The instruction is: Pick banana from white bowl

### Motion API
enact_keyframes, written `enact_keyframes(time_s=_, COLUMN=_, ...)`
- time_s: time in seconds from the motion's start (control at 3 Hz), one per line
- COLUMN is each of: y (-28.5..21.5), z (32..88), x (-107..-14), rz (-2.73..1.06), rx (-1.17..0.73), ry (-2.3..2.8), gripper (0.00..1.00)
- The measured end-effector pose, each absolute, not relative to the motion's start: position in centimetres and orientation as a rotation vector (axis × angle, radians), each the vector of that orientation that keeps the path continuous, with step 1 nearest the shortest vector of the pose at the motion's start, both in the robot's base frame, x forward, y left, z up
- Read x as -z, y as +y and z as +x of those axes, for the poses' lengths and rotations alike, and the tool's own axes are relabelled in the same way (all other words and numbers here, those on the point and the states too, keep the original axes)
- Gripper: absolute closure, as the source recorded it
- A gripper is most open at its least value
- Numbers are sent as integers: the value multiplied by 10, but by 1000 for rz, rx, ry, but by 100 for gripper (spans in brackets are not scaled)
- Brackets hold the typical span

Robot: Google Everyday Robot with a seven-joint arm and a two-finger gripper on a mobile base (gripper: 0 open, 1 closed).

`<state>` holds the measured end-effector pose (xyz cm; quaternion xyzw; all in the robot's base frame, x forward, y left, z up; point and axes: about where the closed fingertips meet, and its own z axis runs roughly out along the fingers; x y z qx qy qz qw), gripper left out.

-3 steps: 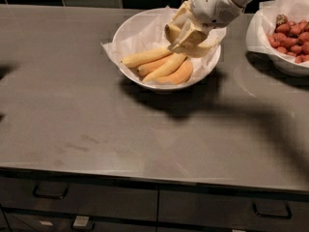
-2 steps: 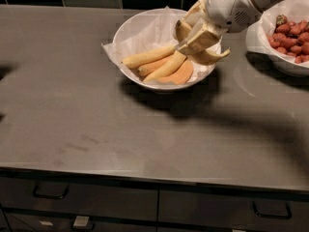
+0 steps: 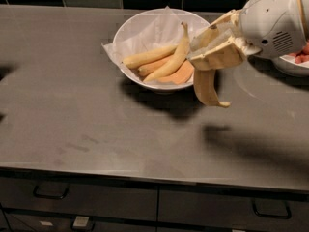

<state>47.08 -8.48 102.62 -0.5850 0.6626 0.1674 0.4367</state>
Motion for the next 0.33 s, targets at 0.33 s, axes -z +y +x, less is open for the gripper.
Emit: enact_keyframes(time_s=0.33, y=-88, z=467, x=-1028, rz=-1442, rx=-419, ry=1652, gripper=100)
